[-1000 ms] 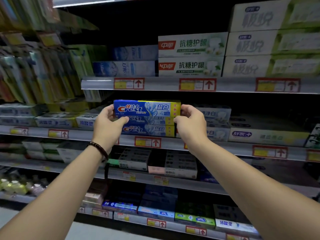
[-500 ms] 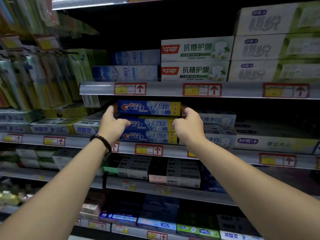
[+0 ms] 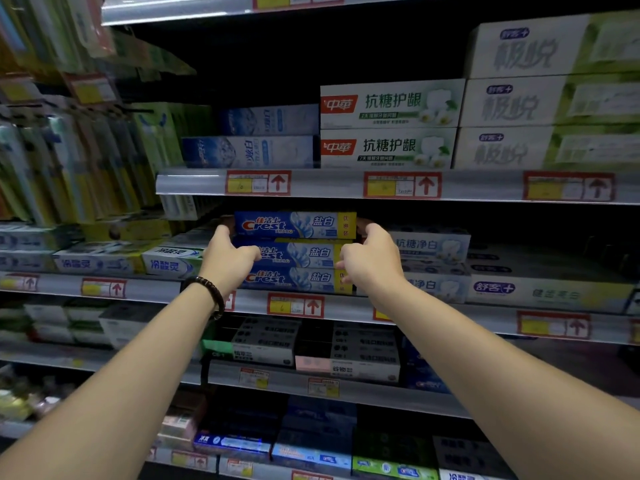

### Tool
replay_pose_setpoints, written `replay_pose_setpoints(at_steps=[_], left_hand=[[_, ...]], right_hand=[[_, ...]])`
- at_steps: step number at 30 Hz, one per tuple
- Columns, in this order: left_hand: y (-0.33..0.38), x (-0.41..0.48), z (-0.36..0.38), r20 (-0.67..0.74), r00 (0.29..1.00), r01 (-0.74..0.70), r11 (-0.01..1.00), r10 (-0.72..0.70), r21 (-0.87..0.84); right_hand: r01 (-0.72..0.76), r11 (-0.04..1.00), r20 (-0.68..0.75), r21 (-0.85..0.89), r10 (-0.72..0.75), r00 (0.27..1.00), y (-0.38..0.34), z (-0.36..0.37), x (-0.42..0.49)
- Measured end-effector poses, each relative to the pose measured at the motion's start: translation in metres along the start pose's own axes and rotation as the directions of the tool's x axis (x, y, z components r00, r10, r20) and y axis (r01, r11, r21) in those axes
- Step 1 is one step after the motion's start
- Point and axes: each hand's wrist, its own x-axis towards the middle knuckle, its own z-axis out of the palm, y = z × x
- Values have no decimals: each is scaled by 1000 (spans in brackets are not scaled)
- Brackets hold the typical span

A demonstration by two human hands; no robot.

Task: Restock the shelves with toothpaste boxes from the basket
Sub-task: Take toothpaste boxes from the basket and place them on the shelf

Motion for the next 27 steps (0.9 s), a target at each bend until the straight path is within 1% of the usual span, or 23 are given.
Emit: replay_pose_setpoints(at_steps=[4,8,10,13,16,27], left_hand=[[0,1,-1,2,1000,3,1000,-3,6],[4,-1,-2,-64,998,-14,999,16,40],[6,-2,-2,-77,997,-5,1000,7,28],[6,-3,-2,-53,999,10,1000,-9,18],[3,-2,-1,-19,1000,17,999,-16,51],[9,-9,-1,32,999,21,998,-23,57]], right_hand=[[3,1000,18,-5,-3,1000,4,-2,-2],[-40,997,35,59,38,999,2,-8,-9],[-41,998,36,56,39,999,2,-10,-9],[-49,996,32,69,46,998,2,-10,-8],[-59,991,50,119,53,997,1,-10,-11],[-69,987,70,146,59,996,9,-10,-13]])
